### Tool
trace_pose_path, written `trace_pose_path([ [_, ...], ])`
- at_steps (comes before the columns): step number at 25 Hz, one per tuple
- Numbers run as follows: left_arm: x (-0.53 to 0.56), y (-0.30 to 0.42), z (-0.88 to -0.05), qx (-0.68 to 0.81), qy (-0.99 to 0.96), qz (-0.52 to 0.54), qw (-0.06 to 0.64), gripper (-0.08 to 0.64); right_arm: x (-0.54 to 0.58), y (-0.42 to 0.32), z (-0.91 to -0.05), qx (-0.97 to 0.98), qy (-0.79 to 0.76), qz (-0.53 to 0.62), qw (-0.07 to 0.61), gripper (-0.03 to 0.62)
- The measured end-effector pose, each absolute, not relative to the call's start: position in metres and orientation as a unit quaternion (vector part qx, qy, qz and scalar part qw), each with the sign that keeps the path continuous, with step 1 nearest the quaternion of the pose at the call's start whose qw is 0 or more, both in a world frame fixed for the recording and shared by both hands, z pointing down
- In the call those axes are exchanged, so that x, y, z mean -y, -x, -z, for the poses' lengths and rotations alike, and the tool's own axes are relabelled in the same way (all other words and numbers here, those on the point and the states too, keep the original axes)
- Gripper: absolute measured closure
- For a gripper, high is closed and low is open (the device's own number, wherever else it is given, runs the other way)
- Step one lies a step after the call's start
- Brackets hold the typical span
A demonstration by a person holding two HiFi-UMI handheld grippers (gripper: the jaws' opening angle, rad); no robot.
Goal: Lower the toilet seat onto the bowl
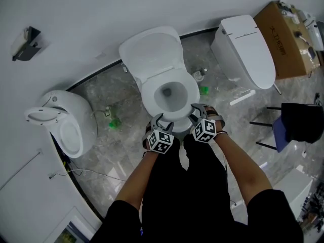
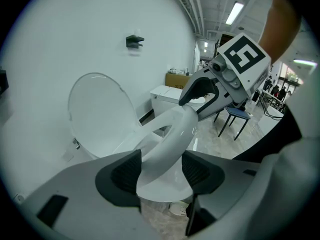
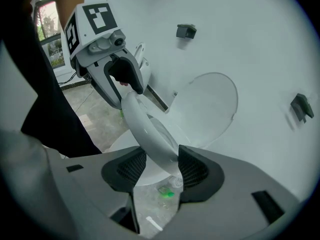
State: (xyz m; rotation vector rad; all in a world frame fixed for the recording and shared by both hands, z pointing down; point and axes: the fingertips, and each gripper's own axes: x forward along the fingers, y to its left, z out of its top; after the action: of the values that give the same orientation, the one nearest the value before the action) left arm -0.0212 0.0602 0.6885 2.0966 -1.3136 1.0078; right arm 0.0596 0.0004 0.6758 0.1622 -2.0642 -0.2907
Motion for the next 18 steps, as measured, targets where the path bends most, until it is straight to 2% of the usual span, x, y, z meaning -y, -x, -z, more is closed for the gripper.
trace_pose_path([
  [18, -0.093, -0.008, -0.737, 0.479, -0.738, -0.404, 0.250, 0.285, -0.036, -0.087, -0.724, 0.871, -0.025, 0.117, 0.477, 0.362],
])
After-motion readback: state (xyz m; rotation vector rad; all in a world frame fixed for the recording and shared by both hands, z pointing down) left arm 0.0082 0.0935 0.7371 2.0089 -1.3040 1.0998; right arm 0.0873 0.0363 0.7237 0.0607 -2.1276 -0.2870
